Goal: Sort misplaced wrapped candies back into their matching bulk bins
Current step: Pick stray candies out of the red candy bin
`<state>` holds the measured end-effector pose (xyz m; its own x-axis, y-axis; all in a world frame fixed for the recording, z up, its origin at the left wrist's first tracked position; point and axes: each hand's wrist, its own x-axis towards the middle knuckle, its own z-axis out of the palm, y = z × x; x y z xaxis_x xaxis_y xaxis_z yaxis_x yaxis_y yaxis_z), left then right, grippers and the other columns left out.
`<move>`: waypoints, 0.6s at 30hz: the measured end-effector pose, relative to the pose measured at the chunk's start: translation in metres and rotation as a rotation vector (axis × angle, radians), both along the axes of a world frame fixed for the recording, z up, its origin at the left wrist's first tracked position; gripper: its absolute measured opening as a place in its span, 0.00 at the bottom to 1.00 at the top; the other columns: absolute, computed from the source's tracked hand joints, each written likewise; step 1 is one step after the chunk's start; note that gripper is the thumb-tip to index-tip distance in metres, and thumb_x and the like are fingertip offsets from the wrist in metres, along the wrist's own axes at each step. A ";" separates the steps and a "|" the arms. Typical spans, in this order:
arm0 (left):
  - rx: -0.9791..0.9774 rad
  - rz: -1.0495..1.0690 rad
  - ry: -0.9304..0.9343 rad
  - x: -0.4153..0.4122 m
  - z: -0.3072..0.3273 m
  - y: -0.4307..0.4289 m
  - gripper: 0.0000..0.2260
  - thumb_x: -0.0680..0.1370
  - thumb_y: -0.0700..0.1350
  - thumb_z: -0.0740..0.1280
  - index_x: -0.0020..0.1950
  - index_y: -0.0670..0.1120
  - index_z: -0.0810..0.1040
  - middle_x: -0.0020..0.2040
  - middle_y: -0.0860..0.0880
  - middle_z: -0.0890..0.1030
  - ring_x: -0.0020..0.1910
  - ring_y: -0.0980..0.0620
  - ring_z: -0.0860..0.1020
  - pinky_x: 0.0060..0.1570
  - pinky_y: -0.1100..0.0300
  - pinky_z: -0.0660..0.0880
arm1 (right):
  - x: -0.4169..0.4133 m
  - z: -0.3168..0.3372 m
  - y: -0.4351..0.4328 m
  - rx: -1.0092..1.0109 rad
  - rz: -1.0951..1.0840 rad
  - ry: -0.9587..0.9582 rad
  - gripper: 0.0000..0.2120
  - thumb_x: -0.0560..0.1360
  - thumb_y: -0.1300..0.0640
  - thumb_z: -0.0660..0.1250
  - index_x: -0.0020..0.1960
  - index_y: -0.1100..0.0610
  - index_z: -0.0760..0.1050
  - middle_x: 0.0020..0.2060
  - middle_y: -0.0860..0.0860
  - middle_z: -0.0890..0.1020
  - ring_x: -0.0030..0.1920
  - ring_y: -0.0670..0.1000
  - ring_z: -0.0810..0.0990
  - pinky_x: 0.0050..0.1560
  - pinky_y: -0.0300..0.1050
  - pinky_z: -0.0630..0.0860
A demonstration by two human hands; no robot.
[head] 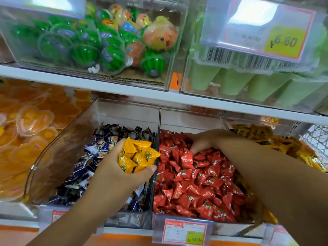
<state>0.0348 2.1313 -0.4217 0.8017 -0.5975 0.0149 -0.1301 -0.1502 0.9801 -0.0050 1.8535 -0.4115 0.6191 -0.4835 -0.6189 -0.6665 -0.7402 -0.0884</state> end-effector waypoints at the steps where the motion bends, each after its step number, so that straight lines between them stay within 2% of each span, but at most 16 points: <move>1: 0.001 -0.017 0.001 -0.001 0.001 0.000 0.38 0.68 0.50 0.77 0.73 0.61 0.62 0.51 0.67 0.77 0.43 0.70 0.77 0.45 0.69 0.71 | 0.003 -0.006 -0.003 -0.014 -0.005 -0.013 0.53 0.67 0.41 0.74 0.78 0.44 0.41 0.78 0.53 0.54 0.76 0.58 0.56 0.72 0.53 0.57; 2: 0.012 -0.041 -0.014 -0.002 0.001 0.000 0.31 0.68 0.49 0.76 0.67 0.63 0.68 0.45 0.66 0.80 0.40 0.69 0.78 0.41 0.69 0.72 | 0.005 -0.010 -0.005 -0.027 -0.005 -0.033 0.51 0.68 0.42 0.73 0.78 0.45 0.41 0.78 0.53 0.54 0.76 0.57 0.56 0.72 0.53 0.57; 4: 0.020 -0.088 -0.063 -0.001 0.000 0.000 0.17 0.69 0.47 0.75 0.53 0.61 0.75 0.42 0.60 0.83 0.39 0.62 0.81 0.38 0.67 0.76 | 0.007 -0.015 -0.005 -0.019 0.023 -0.088 0.43 0.73 0.45 0.70 0.79 0.48 0.47 0.77 0.53 0.57 0.75 0.56 0.59 0.72 0.51 0.57; 6: -0.001 -0.116 -0.087 -0.002 -0.002 0.001 0.13 0.71 0.45 0.75 0.50 0.58 0.77 0.43 0.56 0.84 0.39 0.57 0.82 0.37 0.69 0.77 | 0.006 -0.017 -0.002 -0.003 0.056 -0.154 0.33 0.77 0.48 0.66 0.77 0.48 0.56 0.75 0.52 0.63 0.73 0.55 0.64 0.70 0.49 0.60; 9: -0.019 -0.127 -0.106 -0.002 -0.001 0.002 0.11 0.71 0.45 0.75 0.49 0.56 0.77 0.42 0.53 0.84 0.38 0.53 0.82 0.38 0.66 0.78 | 0.000 -0.011 -0.004 0.056 -0.013 -0.299 0.25 0.72 0.57 0.69 0.68 0.47 0.70 0.66 0.52 0.75 0.63 0.54 0.74 0.64 0.49 0.71; 12: -0.006 -0.118 -0.106 0.000 -0.001 0.001 0.13 0.70 0.46 0.75 0.52 0.55 0.77 0.42 0.55 0.84 0.38 0.56 0.82 0.39 0.65 0.77 | -0.010 0.008 -0.006 0.148 -0.126 -0.471 0.27 0.66 0.63 0.73 0.62 0.47 0.75 0.53 0.49 0.80 0.52 0.52 0.79 0.50 0.44 0.79; 14: 0.006 -0.095 -0.079 0.002 -0.003 0.000 0.19 0.70 0.47 0.76 0.59 0.53 0.76 0.44 0.57 0.84 0.40 0.59 0.82 0.45 0.62 0.77 | -0.017 0.023 -0.005 0.177 -0.142 -0.594 0.23 0.66 0.65 0.74 0.57 0.48 0.76 0.47 0.49 0.81 0.46 0.50 0.80 0.43 0.43 0.80; 17: -0.010 -0.082 -0.032 0.003 -0.005 -0.001 0.29 0.68 0.49 0.77 0.67 0.53 0.72 0.47 0.58 0.84 0.42 0.61 0.82 0.47 0.61 0.76 | -0.024 0.042 0.005 0.201 -0.130 -0.702 0.21 0.67 0.65 0.75 0.55 0.50 0.75 0.45 0.50 0.80 0.46 0.53 0.81 0.47 0.49 0.80; 18: -0.017 -0.079 -0.024 0.002 -0.004 -0.001 0.28 0.68 0.49 0.77 0.66 0.54 0.72 0.47 0.59 0.84 0.42 0.62 0.82 0.47 0.62 0.76 | -0.024 0.045 0.008 0.204 -0.099 -0.703 0.21 0.67 0.63 0.76 0.55 0.50 0.74 0.46 0.51 0.81 0.47 0.55 0.82 0.47 0.50 0.80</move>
